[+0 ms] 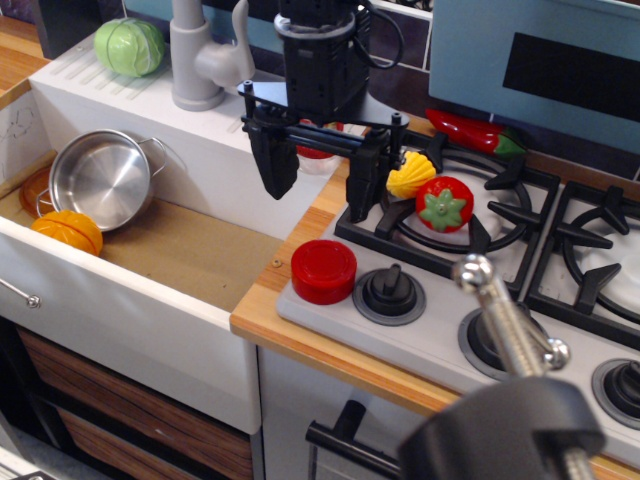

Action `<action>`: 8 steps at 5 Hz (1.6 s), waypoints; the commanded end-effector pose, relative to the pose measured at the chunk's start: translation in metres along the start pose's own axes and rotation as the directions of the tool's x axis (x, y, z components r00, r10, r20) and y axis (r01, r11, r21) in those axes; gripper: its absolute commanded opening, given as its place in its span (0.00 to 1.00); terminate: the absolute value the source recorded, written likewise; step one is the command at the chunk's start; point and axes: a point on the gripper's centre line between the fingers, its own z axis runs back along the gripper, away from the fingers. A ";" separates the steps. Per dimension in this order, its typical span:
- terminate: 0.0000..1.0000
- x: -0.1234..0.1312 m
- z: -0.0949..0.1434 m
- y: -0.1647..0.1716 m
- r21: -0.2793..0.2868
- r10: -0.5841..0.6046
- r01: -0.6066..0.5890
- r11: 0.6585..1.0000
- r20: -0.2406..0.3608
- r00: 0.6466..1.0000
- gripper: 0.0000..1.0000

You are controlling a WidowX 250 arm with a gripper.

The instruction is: Put cap on container

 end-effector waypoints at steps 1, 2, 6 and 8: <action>0.00 0.000 0.000 0.000 0.000 0.000 0.000 1.000 0.000 1.000 1.00; 0.00 -0.001 -0.011 0.000 0.005 -0.002 0.002 1.000 0.004 1.000 1.00; 0.00 0.017 -0.064 0.004 0.030 0.017 -0.018 0.999 0.054 0.998 1.00; 0.00 0.027 -0.047 -0.001 0.007 0.035 -0.036 0.999 0.060 0.998 0.00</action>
